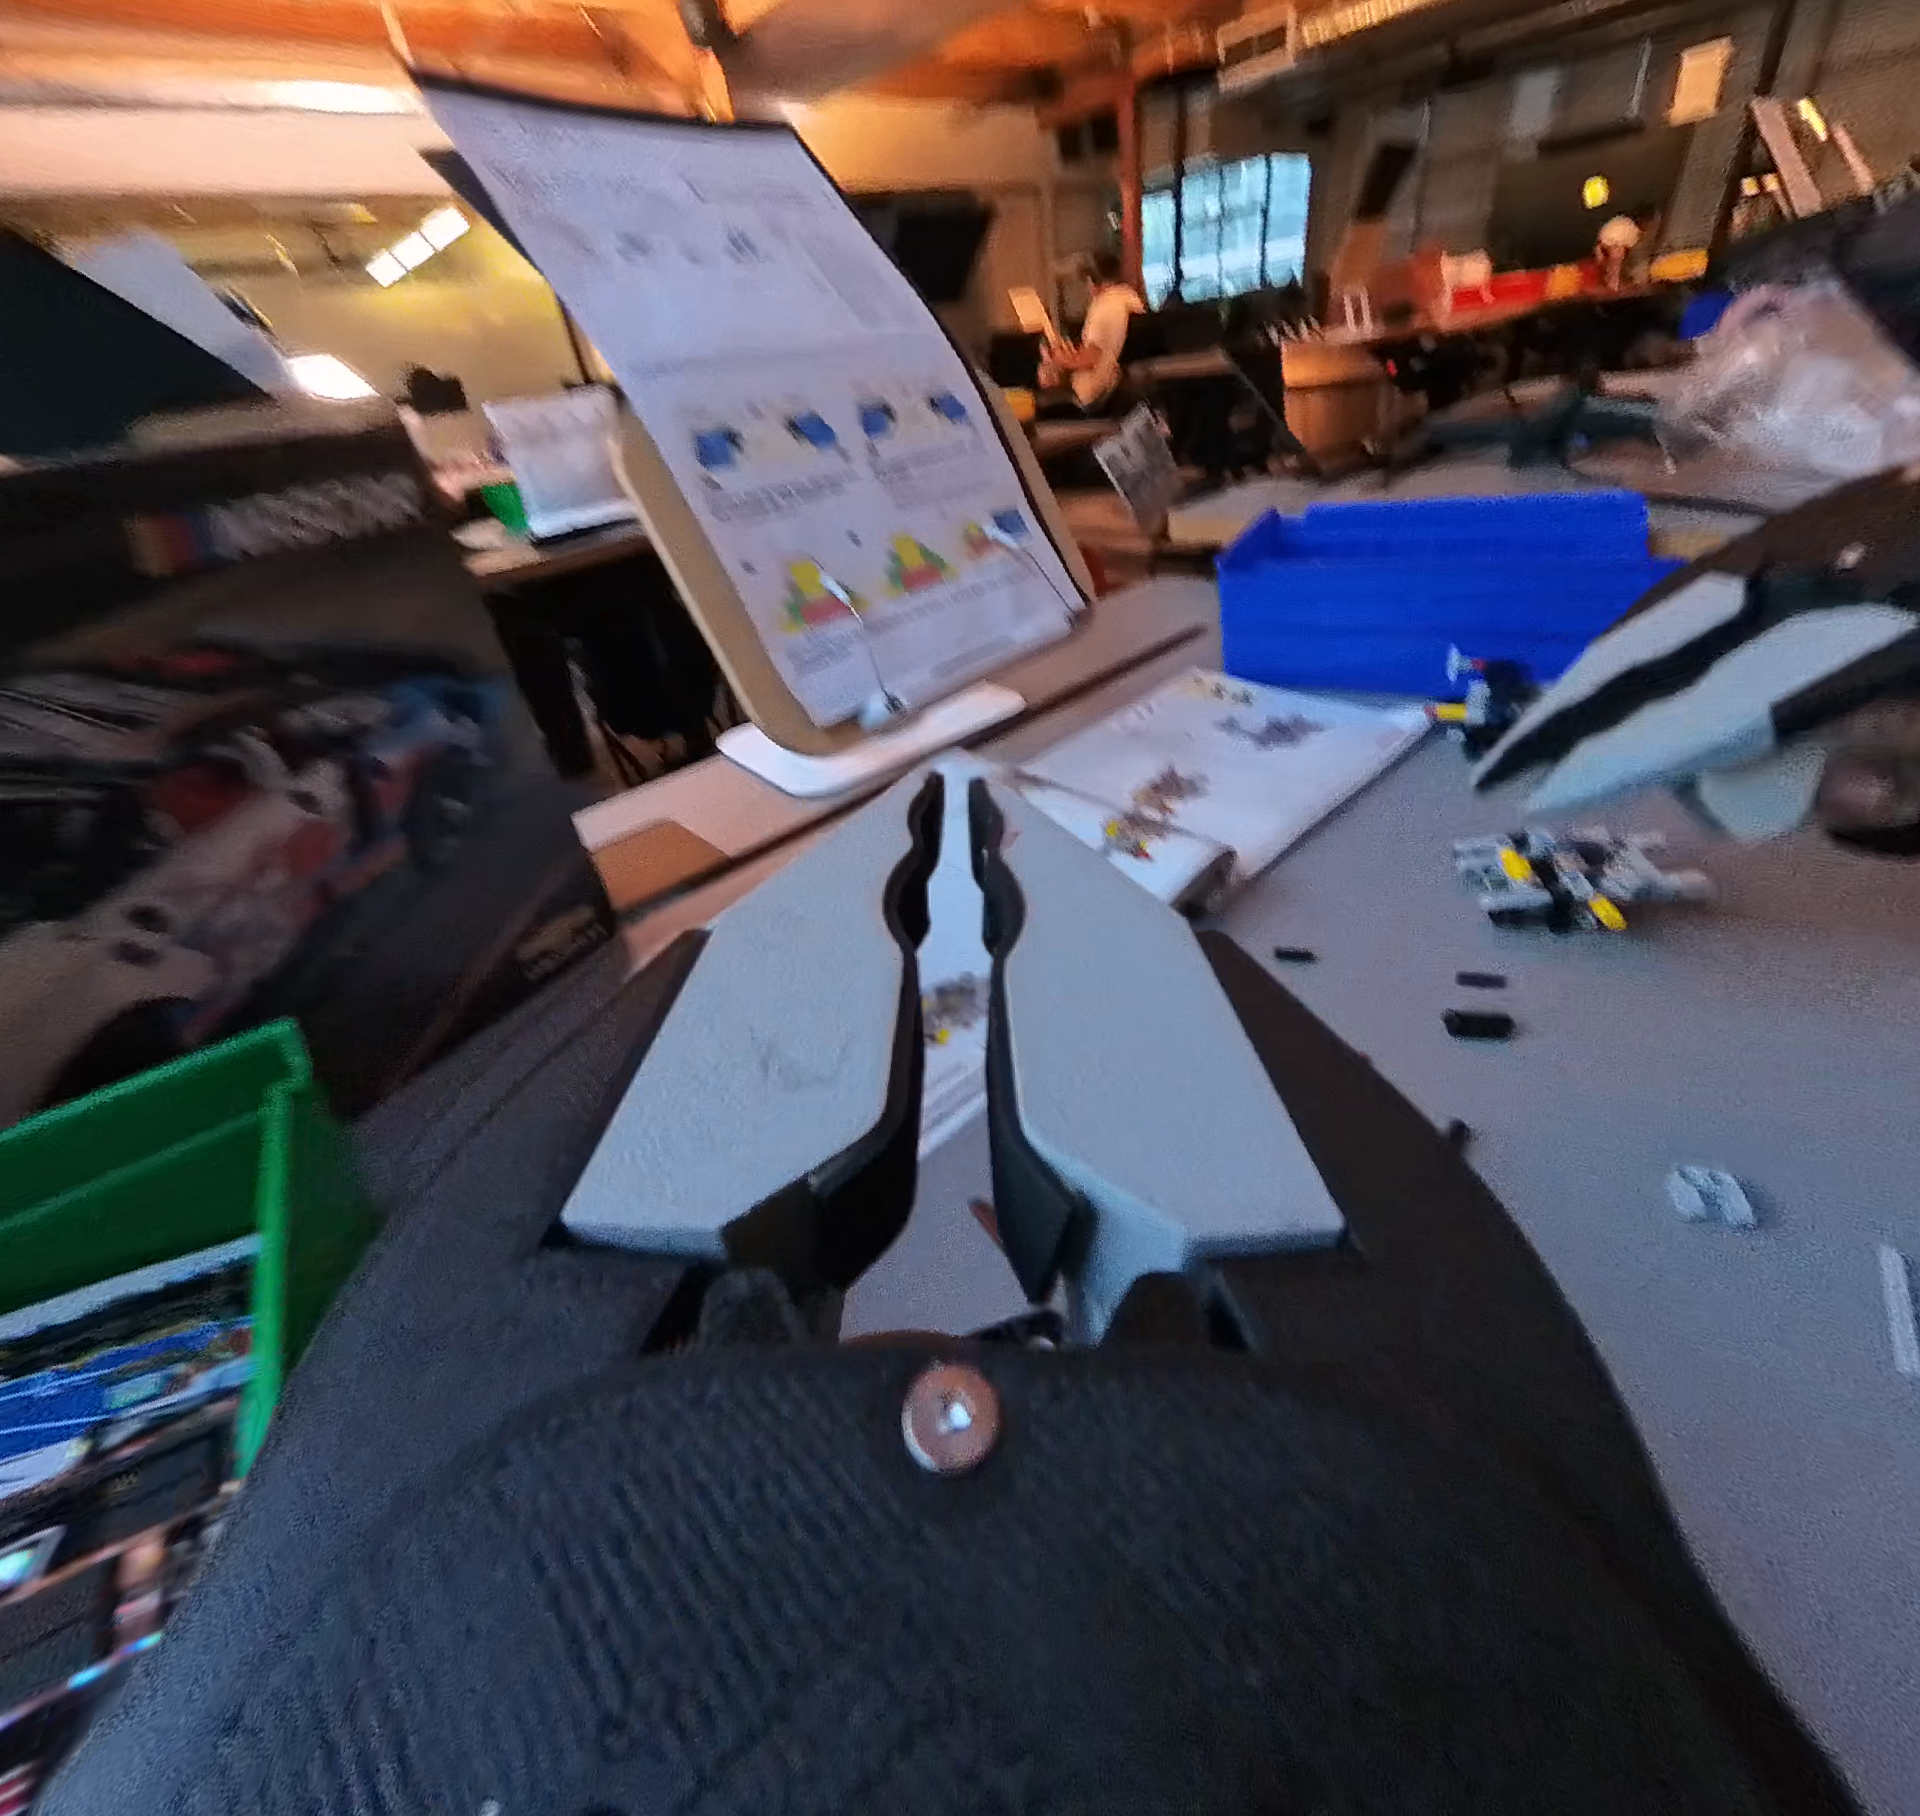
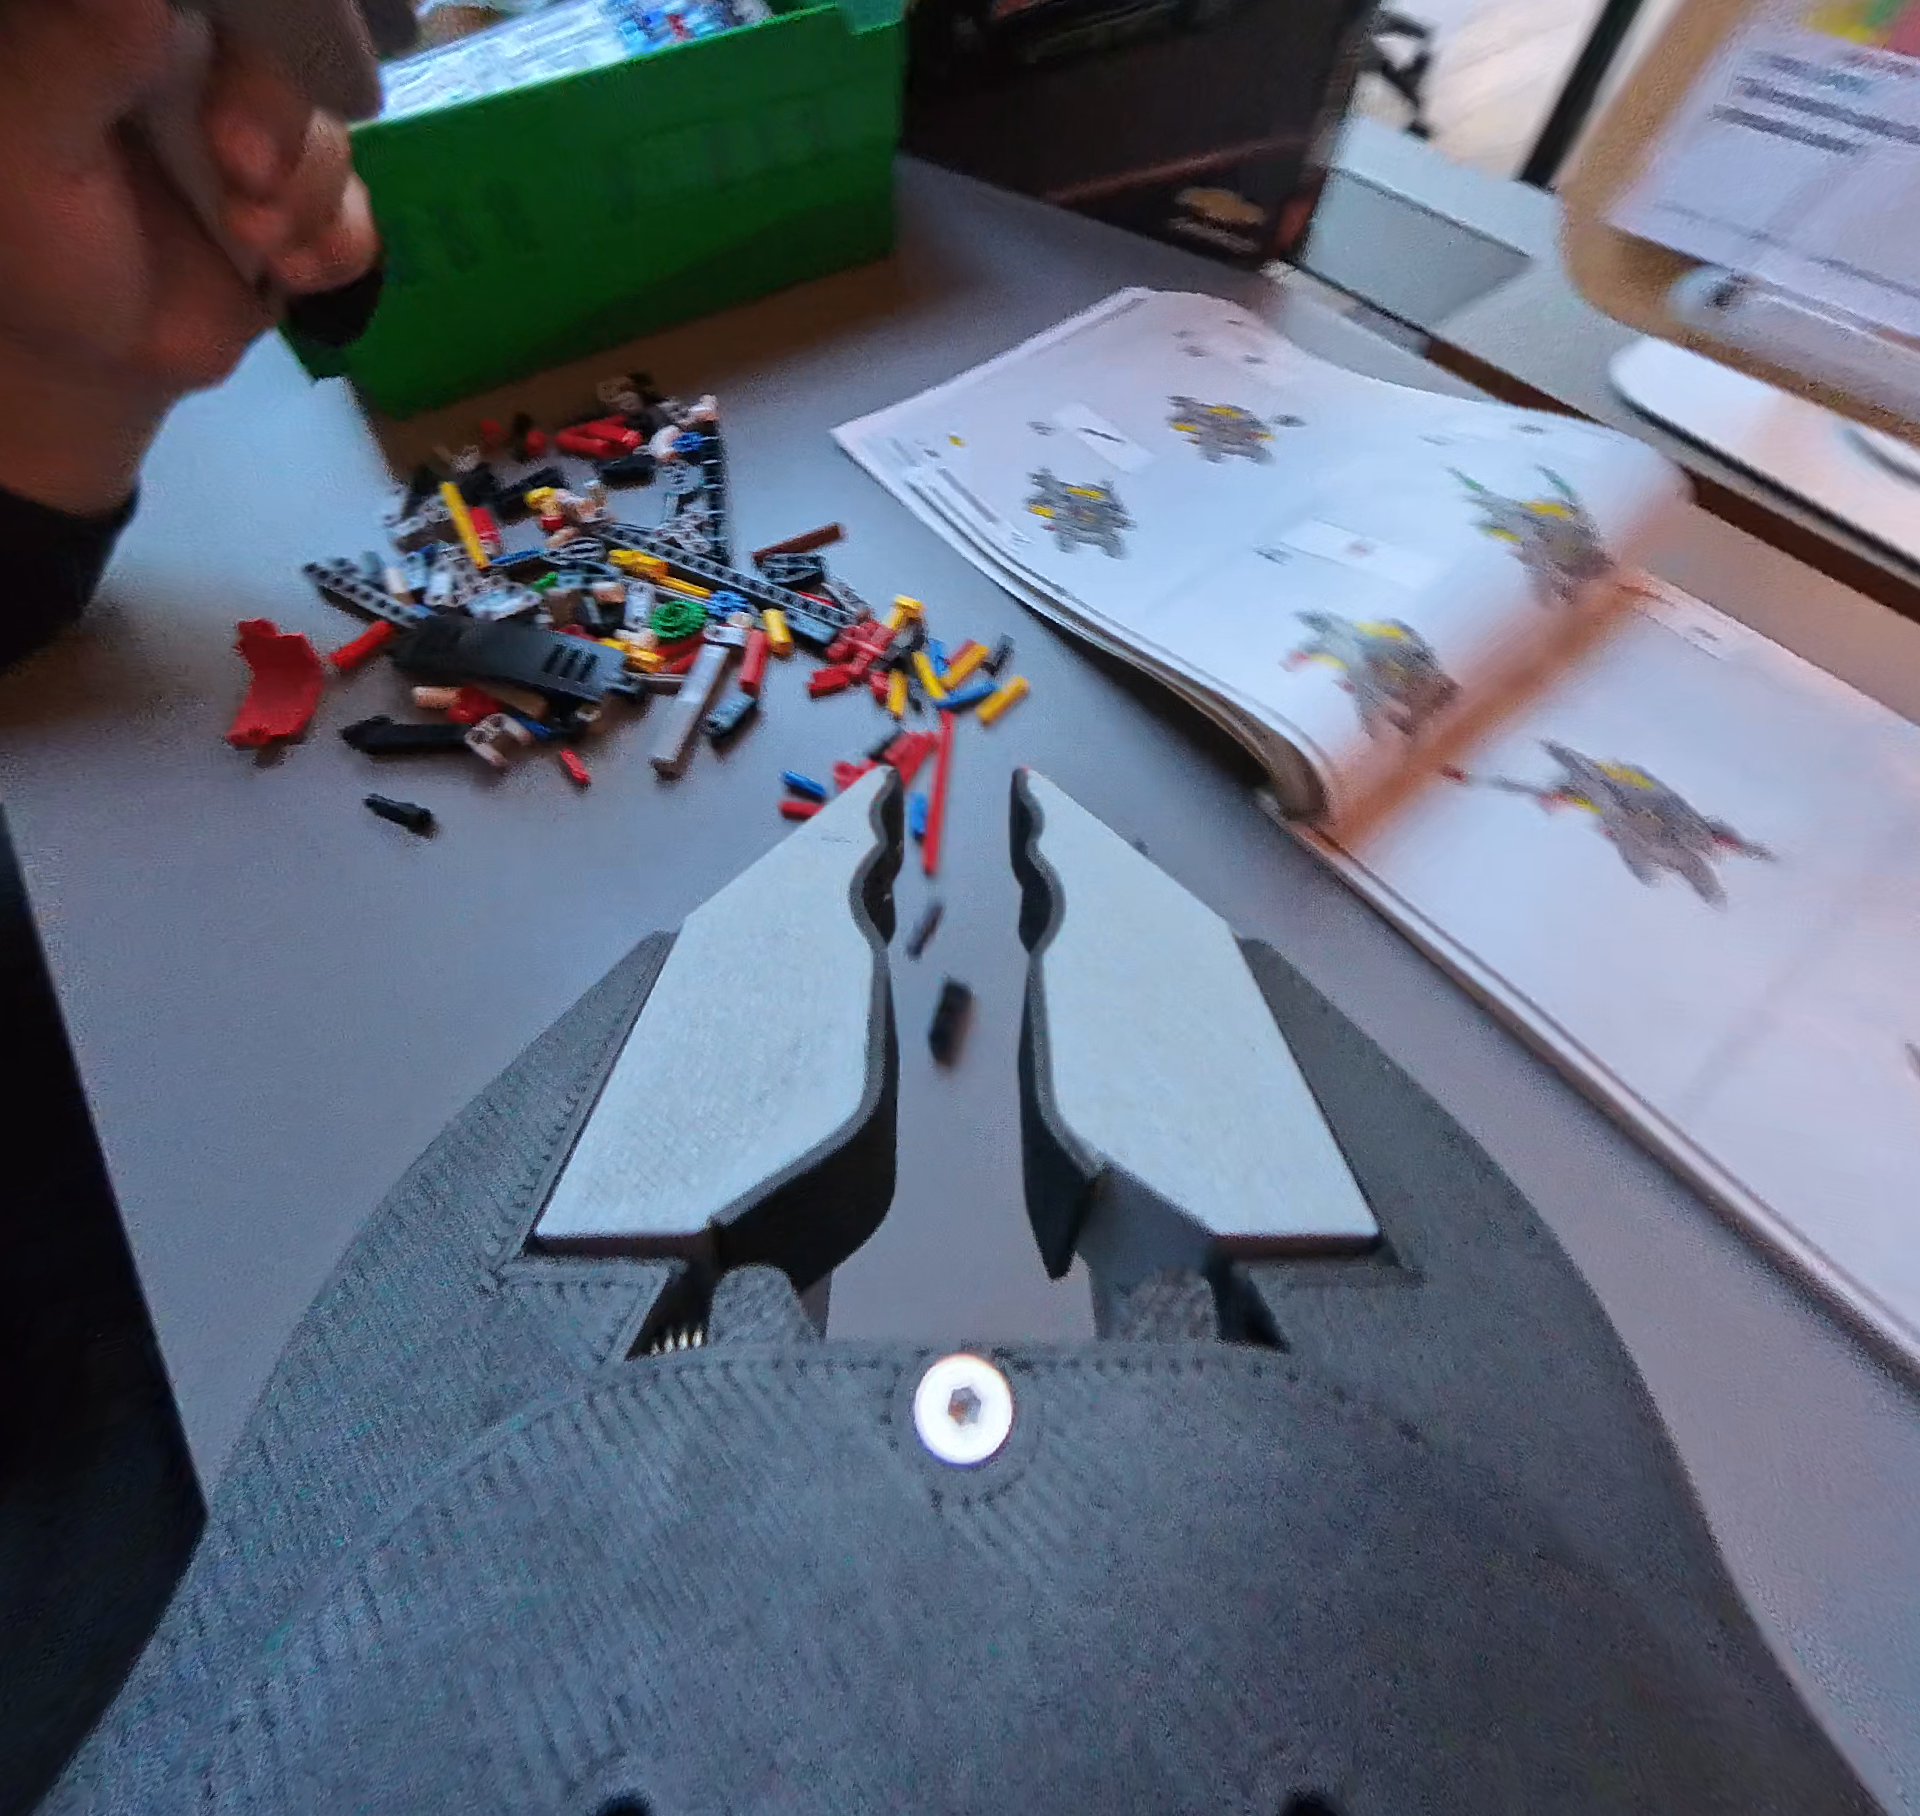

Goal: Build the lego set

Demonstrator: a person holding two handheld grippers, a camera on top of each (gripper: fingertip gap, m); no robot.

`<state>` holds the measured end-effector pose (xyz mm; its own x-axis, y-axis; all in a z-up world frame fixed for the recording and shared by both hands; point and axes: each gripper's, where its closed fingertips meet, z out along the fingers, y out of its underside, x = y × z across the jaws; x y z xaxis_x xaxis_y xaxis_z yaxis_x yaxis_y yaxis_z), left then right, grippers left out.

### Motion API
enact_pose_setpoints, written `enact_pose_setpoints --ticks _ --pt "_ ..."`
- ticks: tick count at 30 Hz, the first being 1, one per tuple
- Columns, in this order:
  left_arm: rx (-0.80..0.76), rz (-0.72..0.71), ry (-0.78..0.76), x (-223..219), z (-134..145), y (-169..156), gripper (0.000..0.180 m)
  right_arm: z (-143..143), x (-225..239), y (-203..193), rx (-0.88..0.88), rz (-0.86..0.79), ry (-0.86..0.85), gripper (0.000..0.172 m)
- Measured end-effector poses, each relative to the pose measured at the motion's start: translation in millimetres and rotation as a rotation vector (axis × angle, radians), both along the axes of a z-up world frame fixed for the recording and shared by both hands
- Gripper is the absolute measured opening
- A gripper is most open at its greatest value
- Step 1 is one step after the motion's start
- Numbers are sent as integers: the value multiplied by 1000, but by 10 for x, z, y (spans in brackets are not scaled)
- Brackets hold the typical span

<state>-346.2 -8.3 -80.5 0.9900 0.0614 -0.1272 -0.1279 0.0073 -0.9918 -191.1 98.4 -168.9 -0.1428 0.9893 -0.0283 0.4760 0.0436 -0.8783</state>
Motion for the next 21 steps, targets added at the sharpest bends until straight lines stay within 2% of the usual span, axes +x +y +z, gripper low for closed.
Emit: enact_pose_setpoints --ticks 5,8,12,17,21 --pt "-157 -153 -102 325 -359 209 1 -38 706 554 -21 -217 60 17" --pt "-218 -174 -109 391 -508 269 2 -129 1041 604 -101 -259 64 17" --pt "-268 -189 -98 473 -647 330 2 -318 1444 768 -42 -385 -9 18" --pt "-320 -197 -78 544 -802 403 2 -495 1863 802 -77 -471 -74 22" --pt "-339 -186 -51 546 -856 414 2 -694 1973 552 -113 -430 -143 24"
